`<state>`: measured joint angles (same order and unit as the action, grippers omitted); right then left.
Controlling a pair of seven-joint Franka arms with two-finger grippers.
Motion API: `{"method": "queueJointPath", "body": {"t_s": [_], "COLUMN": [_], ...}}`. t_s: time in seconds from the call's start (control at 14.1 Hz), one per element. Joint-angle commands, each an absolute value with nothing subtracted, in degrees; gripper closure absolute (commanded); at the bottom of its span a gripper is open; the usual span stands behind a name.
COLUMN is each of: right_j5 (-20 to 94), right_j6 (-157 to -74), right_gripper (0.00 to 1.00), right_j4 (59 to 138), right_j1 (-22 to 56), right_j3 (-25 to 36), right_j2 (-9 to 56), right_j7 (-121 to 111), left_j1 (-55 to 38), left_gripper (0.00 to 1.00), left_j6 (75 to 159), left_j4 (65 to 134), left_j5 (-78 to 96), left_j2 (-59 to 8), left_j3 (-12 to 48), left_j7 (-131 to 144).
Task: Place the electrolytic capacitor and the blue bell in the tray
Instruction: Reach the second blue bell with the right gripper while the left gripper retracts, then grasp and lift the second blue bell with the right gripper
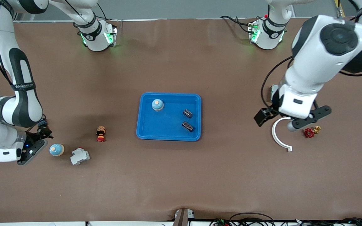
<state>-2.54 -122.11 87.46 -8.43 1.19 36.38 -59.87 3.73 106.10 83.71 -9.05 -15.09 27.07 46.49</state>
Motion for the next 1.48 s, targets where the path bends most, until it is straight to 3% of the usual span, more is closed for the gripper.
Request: {"method": "queueJointPath", "body": {"t_s": [0.0, 0.14, 0.42, 0.57, 0.85, 1.41], "right_j5": [-3.34, -3.34, -3.25, -3.16, -3.08, -2.11], "right_j6": [-124.09, -124.19, -125.24, -126.3, -128.93, -133.42], "right_gripper": [0.0, 0.0, 0.0, 0.0, 0.0, 0.0], "right_j4": [85.08, 85.08, 85.78, 86.22, 86.22, 88.33], "right_j1": [-10.11, -10.37, -11.25, -11.43, -11.25, -10.99], "right_j3": [0.0, 0.0, 0.0, 0.09, 0.0, -0.09], "right_j2": [39.11, 39.99, 42.1, 42.89, 44.03, 46.05], "right_j7": [-62.58, -62.67, -62.67, -62.67, -62.67, -62.58], "left_j1": [-1.55, -4.47, -7.46, -8.87, -7.65, -7.38], "left_gripper": [0.0, 0.0, 0.0, 0.0, 0.0, 0.0], "left_j6": [102.58, 98.2, 89.66, 88.95, 89.03, 87.19], "left_j4": [85.43, 85.43, 86.04, 89.8, 92.37, 92.2], "left_j5": [-2.66, 0.16, 0.62, 0.53, 0.53, 0.53], "left_j2": [-8.98, -6.08, -0.63, 3.32, 6.94, 7.03], "left_j3": [17.1, 10.13, 2.92, 0.28, 0.0, -0.09], "left_j7": [38.26, 32.37, 23.66, 18.49, 13.46, 11.43]}}
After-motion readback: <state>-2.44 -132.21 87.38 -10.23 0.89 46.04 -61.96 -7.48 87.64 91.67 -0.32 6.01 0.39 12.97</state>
